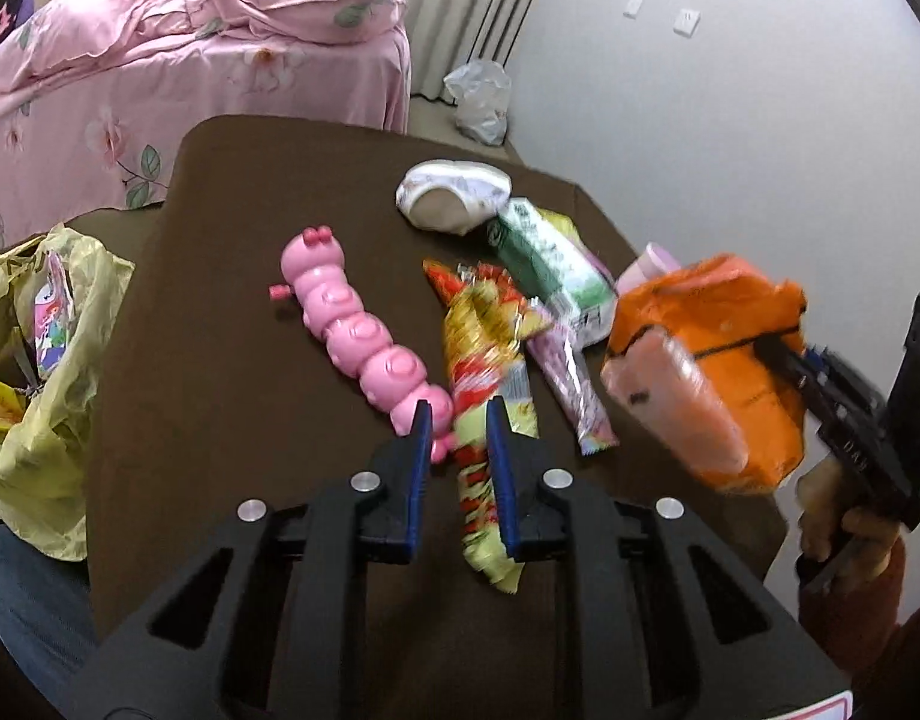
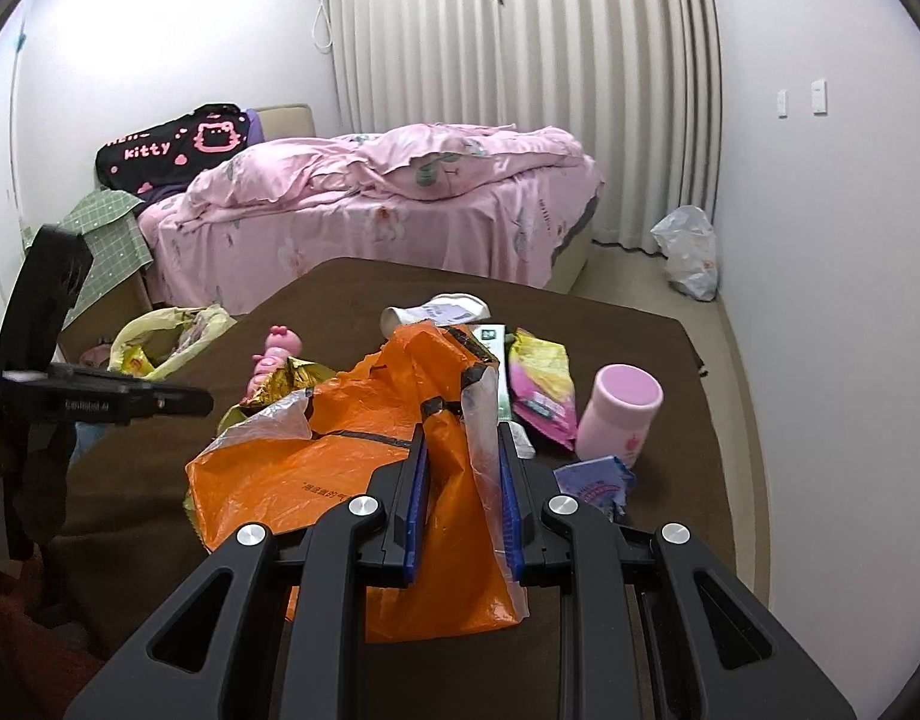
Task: Collect trash
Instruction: 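Grasp the yellow-red snack packet with the left tool while the right holds the orange bag, then lift the yellow-red packet with the left tool while the right carries the orange bag over the yellow bag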
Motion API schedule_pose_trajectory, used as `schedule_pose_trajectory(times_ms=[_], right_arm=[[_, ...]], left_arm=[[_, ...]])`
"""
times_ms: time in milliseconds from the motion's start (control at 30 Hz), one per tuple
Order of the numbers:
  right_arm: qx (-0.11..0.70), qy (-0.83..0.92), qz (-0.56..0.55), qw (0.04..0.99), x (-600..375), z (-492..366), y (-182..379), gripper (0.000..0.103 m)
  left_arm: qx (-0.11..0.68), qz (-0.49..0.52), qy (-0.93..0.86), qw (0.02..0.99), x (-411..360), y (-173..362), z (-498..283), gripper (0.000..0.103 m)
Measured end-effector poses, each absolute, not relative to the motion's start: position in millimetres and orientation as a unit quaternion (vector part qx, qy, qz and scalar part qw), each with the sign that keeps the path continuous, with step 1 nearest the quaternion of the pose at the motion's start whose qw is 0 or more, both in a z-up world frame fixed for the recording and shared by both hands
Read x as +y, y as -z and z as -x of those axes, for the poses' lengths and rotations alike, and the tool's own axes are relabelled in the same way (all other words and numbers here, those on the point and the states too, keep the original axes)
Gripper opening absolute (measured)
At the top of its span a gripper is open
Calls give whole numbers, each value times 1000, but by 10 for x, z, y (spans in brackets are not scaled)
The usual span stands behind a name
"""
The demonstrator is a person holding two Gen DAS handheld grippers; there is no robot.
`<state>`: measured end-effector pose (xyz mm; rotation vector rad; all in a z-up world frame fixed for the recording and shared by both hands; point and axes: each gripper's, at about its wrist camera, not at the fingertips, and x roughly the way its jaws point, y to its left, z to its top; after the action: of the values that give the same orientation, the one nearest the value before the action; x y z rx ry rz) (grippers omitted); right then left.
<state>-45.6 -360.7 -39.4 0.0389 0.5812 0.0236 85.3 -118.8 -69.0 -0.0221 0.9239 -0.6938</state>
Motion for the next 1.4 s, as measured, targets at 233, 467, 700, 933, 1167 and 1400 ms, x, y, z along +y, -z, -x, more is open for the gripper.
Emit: schedule_pose_trajectory(times_ms=[233, 467, 700, 933, 1167, 1400], right_arm=[[294, -8, -24, 955, -3612, 423, 448, 20], [296, -2, -34, 955, -3708, 466, 483, 20], [288, -4, -49, 956, -3738, 426, 443, 20], [269, -32, -13, 963, -3414, 305, 236, 20], [261, -61, 42, 963, -2901, 89, 2, 20], [252, -98, 76, 960, -2426, -189, -232, 19]], left_arm=[[448, -5, 353, 821, -1505, 611, -1253, 43], [505, -7, 344, 791, -1759, 816, -1596, 23], [386, 1, 345, 856, -1441, 180, -1142, 22], [287, -35, 293, 912, -950, -273, -743, 21], [257, -12, 256, 932, -435, -434, -689, 21], [207, 26, 194, 958, 239, -693, -716, 21]])
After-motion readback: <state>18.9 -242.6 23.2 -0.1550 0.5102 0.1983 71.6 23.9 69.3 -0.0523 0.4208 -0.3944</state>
